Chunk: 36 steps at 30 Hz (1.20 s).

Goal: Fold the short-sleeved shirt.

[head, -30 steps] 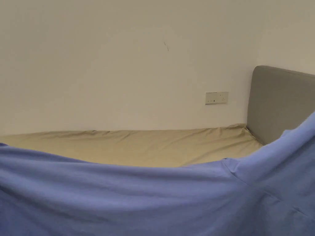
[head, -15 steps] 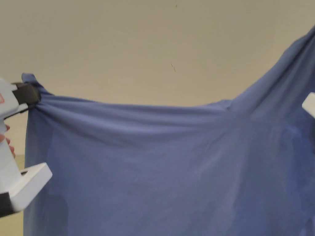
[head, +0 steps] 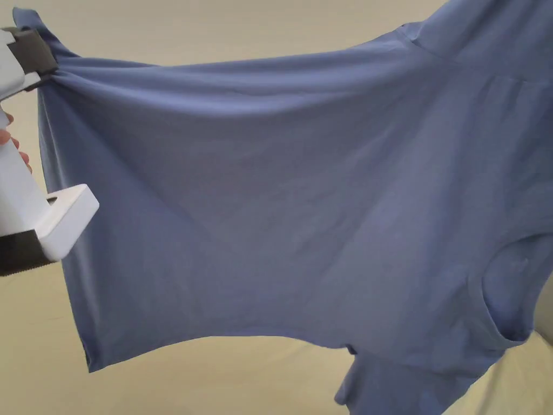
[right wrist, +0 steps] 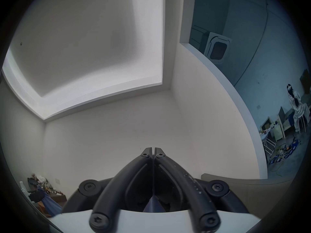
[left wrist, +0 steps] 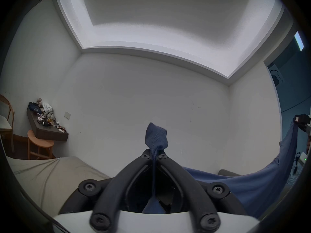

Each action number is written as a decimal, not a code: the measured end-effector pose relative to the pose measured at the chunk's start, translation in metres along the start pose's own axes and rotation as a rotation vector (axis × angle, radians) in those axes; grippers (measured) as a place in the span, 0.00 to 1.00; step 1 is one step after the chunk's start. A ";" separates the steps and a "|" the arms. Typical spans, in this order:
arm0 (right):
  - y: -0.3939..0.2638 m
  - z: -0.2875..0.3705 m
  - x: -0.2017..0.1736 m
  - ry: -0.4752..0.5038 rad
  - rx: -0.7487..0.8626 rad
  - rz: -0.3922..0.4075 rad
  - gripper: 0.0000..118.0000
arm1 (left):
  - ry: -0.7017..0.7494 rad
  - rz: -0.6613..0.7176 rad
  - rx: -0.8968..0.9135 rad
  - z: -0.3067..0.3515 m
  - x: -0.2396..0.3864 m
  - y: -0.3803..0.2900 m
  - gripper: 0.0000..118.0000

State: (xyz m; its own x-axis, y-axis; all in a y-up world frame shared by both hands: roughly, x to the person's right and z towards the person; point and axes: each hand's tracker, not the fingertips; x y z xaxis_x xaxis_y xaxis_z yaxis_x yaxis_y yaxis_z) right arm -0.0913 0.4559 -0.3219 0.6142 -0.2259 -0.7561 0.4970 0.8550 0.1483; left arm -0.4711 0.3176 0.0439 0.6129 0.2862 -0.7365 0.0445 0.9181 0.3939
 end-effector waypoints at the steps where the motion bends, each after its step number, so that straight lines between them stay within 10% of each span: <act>1: -0.004 0.007 0.002 0.017 -0.016 0.001 0.02 | -0.006 0.001 -0.011 0.005 -0.005 -0.009 0.01; 16: -0.080 0.269 0.035 0.210 -0.247 -0.024 0.02 | -0.057 -0.023 -0.293 0.207 -0.090 -0.122 0.01; 27: -0.178 0.480 0.059 0.016 -0.859 -0.049 0.02 | 0.089 0.001 -0.750 0.412 -0.170 -0.230 0.01; 36: -0.339 0.530 0.121 -0.217 -1.433 -0.090 0.02 | 0.218 0.047 -1.187 0.435 -0.215 -0.313 0.01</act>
State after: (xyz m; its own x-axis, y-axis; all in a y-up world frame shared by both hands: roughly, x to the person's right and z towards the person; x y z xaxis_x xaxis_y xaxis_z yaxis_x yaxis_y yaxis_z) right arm 0.1397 -0.1089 -0.1256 0.7581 -0.2568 -0.5994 -0.4090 0.5286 -0.7438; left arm -0.2732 -0.1502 0.3182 0.4436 0.2613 -0.8573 -0.7968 0.5529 -0.2437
